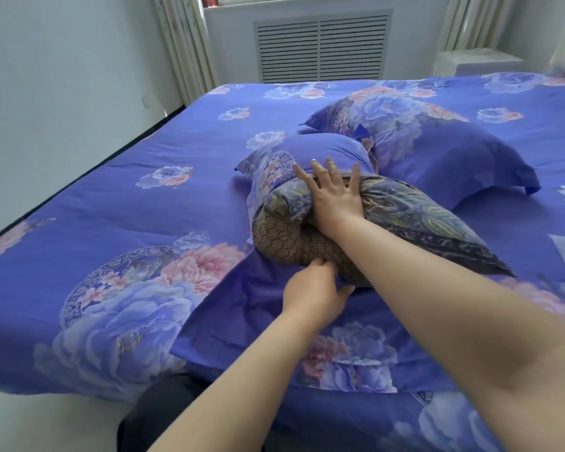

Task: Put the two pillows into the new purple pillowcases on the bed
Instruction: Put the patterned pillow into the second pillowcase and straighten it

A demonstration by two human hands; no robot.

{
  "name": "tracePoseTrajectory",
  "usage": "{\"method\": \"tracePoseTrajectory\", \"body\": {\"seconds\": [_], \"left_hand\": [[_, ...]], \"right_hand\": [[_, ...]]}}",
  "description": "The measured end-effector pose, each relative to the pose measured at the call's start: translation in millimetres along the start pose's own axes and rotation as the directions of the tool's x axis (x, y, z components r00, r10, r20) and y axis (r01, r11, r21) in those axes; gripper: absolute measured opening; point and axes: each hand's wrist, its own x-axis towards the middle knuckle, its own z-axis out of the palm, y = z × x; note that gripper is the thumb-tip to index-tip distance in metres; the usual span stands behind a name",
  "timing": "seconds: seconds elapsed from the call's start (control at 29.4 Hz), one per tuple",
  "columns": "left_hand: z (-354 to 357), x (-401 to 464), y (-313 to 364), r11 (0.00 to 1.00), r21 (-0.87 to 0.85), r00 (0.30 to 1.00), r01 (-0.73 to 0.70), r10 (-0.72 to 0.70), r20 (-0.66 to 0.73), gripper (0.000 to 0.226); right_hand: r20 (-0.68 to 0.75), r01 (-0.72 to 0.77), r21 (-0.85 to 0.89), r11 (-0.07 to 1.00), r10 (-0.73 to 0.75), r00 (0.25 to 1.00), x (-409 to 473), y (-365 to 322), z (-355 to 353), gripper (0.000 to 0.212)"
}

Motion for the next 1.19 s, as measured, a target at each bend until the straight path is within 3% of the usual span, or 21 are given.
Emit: {"method": "tracePoseTrajectory", "body": {"seconds": [0.1,0.24,0.37,0.48,0.58,0.68,0.78,0.95,1.05,1.12,1.19], "left_hand": [[0,-14,-32,0.987,0.154,0.998,-0.04,0.046,-0.036,0.032],[-13,-29,-115,0.914,0.4,0.966,-0.064,0.158,-0.206,0.029],[-24,-24,-142,0.939,0.32,0.94,-0.122,0.214,-0.267,0.022],[-41,-5,-115,0.927,0.2,0.881,-0.316,0.365,-0.3,0.02],[-55,8,-92,0.837,0.229,0.78,-0.498,0.547,-0.304,0.019],[-64,20,-88,0.821,0.271,0.745,-0.503,0.571,-0.346,0.027],[-65,25,-90,0.801,0.322,0.749,-0.505,0.592,-0.297,0.008],[-46,24,-91,0.757,0.219,0.732,-0.615,0.652,-0.198,0.014],[-40,16,-91,0.841,0.083,0.82,-0.534,0.539,-0.193,0.026],[-42,15,-89,0.864,0.177,0.856,-0.471,0.496,-0.142,0.049],[-49,18,-87,0.813,0.271,0.841,-0.516,0.54,-0.019,0.046]], "right_hand": [[0.036,0.103,-0.009,0.995,-0.103,0.994,-9,-11,8,0.08],[0.089,0.145,0.013,0.989,-0.145,0.985,-21,-20,11,0.085],[0.107,0.175,0.005,0.985,-0.174,0.979,-27,-25,11,0.088],[0.108,0.186,-0.084,0.979,-0.177,0.978,-27,-12,19,0.081],[0.14,0.283,-0.214,0.935,-0.257,0.956,-25,-8,20,0.07],[0.17,0.362,-0.219,0.906,-0.33,0.929,-24,-15,16,0.069],[0.205,0.423,-0.192,0.886,-0.385,0.9,-38,-26,27,0.069],[0.192,0.347,0.066,0.935,-0.354,0.915,-56,-13,35,0.066],[0.118,0.347,0.207,0.915,-0.376,0.919,-59,2,28,0.072],[0.163,0.318,0.333,0.888,-0.386,0.908,-58,7,22,0.081],[0.267,0.271,0.467,0.842,-0.426,0.864,-54,10,14,0.088]]}}
